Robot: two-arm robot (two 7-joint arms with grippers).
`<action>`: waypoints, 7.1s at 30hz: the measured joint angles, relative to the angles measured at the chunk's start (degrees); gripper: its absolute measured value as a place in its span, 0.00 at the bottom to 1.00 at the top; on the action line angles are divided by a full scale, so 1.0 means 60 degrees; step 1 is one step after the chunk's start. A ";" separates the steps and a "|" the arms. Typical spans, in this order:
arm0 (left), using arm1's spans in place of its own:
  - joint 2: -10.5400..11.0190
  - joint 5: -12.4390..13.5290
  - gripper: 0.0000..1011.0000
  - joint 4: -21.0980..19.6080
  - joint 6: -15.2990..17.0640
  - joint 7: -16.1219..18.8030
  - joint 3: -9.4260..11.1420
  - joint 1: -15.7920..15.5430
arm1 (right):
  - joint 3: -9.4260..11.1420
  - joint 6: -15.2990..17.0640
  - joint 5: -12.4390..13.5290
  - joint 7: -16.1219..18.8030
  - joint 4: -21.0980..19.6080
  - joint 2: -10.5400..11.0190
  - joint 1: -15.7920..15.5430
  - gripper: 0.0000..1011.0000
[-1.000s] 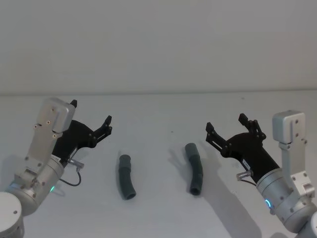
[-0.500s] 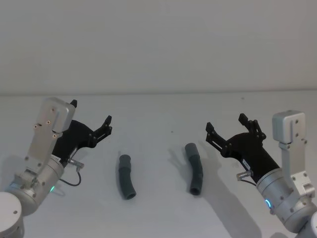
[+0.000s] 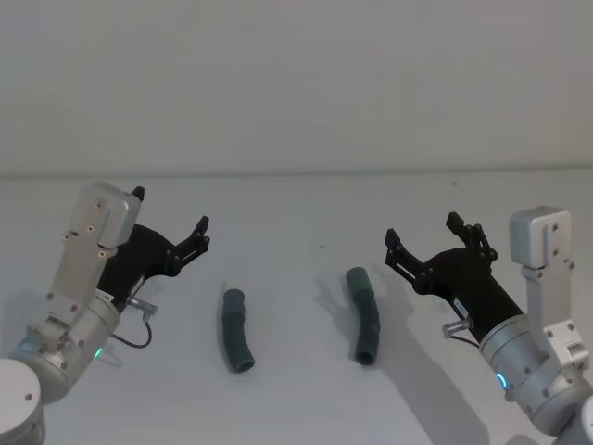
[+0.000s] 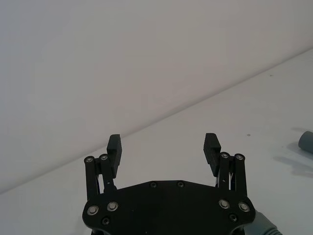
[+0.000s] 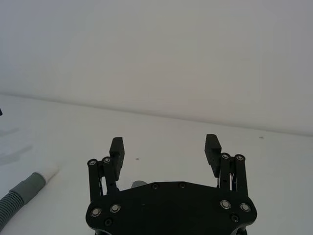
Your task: Use both hands to pick up one end of the pipe from the table, align the ends, and insert them.
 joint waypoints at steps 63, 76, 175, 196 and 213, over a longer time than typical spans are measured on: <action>-0.0398 -0.0098 0.99 -0.0256 0.1516 0.0305 -0.0103 -0.0168 | 0.0000 0.0000 0.0000 0.0001 0.0000 0.0001 0.0000 0.99; -0.0998 -0.0592 0.99 -0.0760 0.3859 0.0648 -0.0310 -0.0279 | 0.0000 0.0000 0.0000 0.0000 0.0000 0.0001 0.0000 0.99; -0.2341 -0.1002 0.75 -0.0992 0.9642 0.0765 0.0251 -0.0680 | 0.0000 0.0000 0.0000 0.0000 0.0000 0.0000 0.0000 0.99; -0.2349 -0.0990 0.32 -0.0960 0.9616 0.0751 0.0263 -0.0684 | 0.0000 0.0000 0.0000 0.0000 0.0000 0.0001 0.0000 0.99; -0.2348 -0.0990 0.32 -0.0952 0.9615 0.0751 0.0262 -0.0684 | 0.0000 0.0000 0.0001 0.0000 0.0000 0.0001 0.0000 0.99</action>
